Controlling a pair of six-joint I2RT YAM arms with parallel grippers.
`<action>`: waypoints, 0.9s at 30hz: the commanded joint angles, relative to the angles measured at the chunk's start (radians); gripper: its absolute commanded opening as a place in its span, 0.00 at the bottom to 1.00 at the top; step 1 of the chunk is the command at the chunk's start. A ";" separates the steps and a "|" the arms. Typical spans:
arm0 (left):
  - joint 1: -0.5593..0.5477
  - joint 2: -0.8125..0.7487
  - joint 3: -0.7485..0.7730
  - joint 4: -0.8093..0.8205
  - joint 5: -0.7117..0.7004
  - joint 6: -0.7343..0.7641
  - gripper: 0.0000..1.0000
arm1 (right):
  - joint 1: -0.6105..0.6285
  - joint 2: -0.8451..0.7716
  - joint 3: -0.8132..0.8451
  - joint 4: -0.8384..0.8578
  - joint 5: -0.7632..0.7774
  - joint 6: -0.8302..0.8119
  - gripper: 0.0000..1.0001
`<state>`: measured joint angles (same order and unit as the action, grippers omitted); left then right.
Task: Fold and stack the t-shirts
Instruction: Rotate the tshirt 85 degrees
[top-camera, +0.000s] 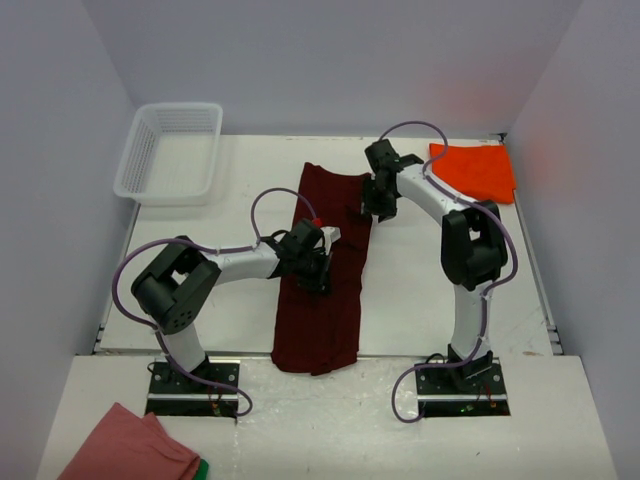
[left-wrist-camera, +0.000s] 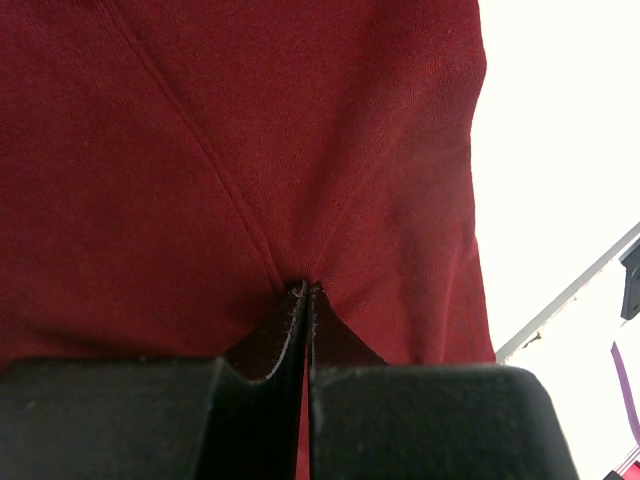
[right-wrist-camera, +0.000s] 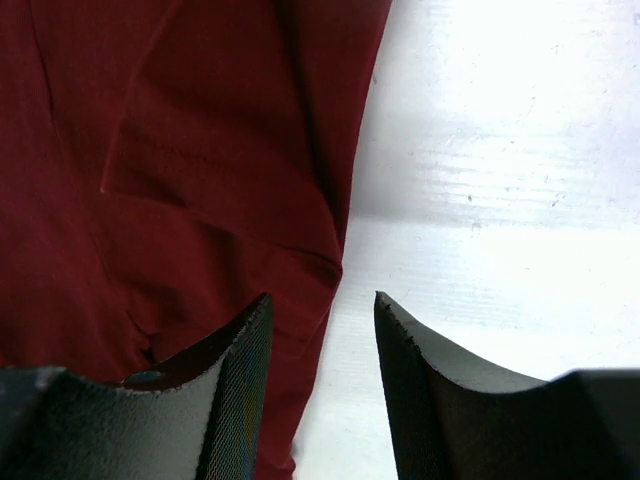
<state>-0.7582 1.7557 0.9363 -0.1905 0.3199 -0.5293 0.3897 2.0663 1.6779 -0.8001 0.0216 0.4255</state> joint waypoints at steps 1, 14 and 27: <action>0.010 0.004 0.029 -0.003 0.016 0.029 0.00 | -0.005 -0.005 0.014 0.033 0.032 -0.002 0.47; 0.011 -0.013 0.038 -0.012 0.027 0.031 0.00 | -0.011 0.113 0.167 -0.010 -0.055 -0.013 0.34; 0.013 0.010 0.041 0.005 0.045 0.029 0.00 | 0.012 0.048 0.103 -0.004 -0.204 -0.053 0.24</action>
<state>-0.7528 1.7565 0.9409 -0.1997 0.3386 -0.5293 0.3878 2.1830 1.7878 -0.7998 -0.1066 0.3988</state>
